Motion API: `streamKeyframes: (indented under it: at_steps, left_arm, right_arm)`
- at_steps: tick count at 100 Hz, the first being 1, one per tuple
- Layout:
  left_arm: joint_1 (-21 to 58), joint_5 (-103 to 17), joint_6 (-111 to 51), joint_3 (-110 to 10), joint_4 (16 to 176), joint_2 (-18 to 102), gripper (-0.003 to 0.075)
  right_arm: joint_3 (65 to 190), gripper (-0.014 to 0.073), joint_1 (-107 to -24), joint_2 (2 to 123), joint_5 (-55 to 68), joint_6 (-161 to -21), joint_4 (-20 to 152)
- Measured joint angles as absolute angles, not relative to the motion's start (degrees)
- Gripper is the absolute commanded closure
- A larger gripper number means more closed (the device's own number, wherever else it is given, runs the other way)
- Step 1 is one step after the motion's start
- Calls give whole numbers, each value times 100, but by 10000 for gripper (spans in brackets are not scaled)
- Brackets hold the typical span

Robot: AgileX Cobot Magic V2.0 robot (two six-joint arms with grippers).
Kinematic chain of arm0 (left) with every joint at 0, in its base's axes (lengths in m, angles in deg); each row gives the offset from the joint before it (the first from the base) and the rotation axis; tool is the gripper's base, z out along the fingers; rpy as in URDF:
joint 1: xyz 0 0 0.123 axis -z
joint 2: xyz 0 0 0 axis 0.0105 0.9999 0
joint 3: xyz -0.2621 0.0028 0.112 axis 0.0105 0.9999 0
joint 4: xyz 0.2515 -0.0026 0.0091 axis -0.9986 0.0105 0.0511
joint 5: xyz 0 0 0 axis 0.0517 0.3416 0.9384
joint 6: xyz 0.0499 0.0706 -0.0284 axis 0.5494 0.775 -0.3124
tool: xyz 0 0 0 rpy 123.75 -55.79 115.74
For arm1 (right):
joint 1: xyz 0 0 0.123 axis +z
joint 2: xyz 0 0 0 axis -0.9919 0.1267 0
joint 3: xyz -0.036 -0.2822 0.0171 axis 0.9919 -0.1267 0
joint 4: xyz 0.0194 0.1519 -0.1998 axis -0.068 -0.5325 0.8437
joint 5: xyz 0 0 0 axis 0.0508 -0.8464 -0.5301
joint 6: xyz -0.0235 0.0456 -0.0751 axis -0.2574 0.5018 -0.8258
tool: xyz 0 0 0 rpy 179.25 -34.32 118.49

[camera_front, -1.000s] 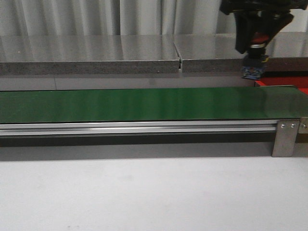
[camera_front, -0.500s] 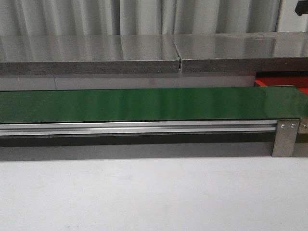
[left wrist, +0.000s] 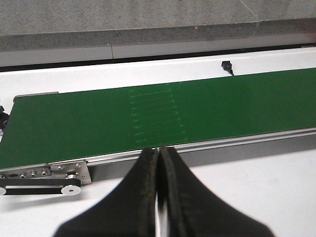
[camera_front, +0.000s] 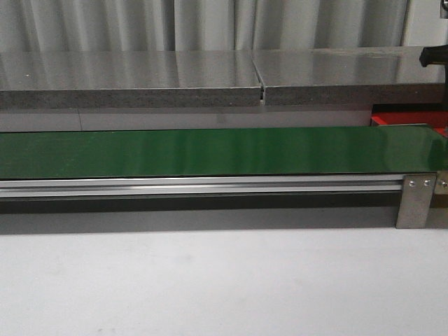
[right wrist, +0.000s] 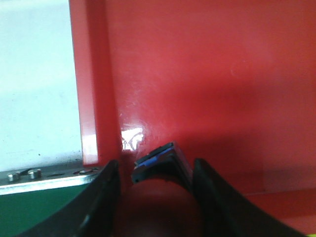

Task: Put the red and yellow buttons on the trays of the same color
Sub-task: 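Lower the red button into the red tray and release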

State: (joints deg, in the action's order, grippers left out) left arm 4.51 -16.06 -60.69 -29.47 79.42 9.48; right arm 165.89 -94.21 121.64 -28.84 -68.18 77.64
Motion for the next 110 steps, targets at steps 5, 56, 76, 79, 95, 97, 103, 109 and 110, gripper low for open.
streamKeyframes:
  at_steps: [5,56,76,79,95,97,103,109,110]
  left_arm:
    - [451,-1606,-6069,-2947,7942,948,739]
    - [451,-1606,-6069,-2947,7942,948,739]
    - [451,-1606,-6069,-2947,7942,948,739]
    - [451,-1606,-6069,-2947,7942,948,739]
    - [451,-1606,-6069,-2947,7942,948,739]
    - [451,-1606,-6069,-2947,7942,948,739]
    - [451,-1606,-6069,-2947,7942,948,739]
    - [451,-1606,-6069,-2947,7942,948,739]
    - [451,-1606,-6069,-2947,7942,948,739]
  right_arm:
    - [16589,378,-9421,12244,-2875,-6818,7752]
    - [16589,1,-9451,12558,-2826,-6814,7705]
    - [16589,1,-9458,12399,-2909,-6818,7741]
    - [16589,1,-9458,12355,-2937,-6831,7767]
    - [16589,32,-9395,11996,-3098,-7174,7866]
    - [16589,46,-9386,11944,-3124,-7218,7877]
    - [16589,142,-9331,11787,-3198,-7362,7899]
    - [16589,273,-9274,11645,-3298,-7463,7909]
    - [16589,288,-9248,11608,-3308,-7479,7909]
